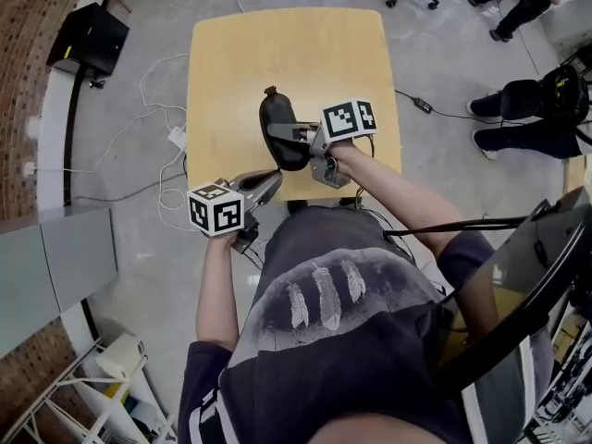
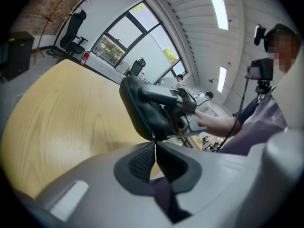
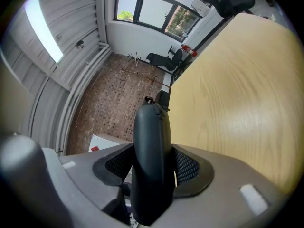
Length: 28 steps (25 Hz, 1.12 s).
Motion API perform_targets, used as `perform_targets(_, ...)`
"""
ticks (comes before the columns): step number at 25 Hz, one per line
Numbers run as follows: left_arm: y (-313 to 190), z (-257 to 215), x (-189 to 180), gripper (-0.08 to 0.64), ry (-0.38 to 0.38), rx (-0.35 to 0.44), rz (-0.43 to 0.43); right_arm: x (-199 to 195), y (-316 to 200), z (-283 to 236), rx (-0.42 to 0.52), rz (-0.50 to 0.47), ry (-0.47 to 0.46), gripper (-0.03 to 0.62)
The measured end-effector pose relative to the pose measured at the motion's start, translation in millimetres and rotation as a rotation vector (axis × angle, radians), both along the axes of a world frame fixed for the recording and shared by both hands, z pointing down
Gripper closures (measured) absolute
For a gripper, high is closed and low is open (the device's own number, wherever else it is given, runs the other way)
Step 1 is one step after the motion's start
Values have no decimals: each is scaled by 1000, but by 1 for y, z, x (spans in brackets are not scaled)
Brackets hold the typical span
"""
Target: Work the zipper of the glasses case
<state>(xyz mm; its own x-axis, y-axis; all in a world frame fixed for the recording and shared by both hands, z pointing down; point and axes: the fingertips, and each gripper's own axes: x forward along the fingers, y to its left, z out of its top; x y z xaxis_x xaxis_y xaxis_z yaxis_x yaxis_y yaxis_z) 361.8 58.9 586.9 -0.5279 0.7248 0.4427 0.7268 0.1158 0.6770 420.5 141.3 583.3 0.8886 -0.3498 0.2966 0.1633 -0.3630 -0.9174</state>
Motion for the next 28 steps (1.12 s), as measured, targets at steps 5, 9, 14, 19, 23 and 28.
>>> perform_targets(5,5,14,2,555,128,42,-43,-5,8,19,71,19,-22,330)
perform_targets(9,18,30,-10,555,206,85,-24,-15,21,36,26,-4,-66,324)
perform_targets(14,26,53,-13,555,228,122,-9,-26,33,56,-31,-20,-120,318)
perform_targets(19,32,77,-15,555,230,162,11,-30,39,79,-79,-19,-192,318)
perform_targets(23,34,85,-16,555,227,178,-1,-32,41,90,-113,-49,-237,310)
perform_targets(28,35,98,-10,557,231,193,-38,-35,43,104,-176,-88,-291,293)
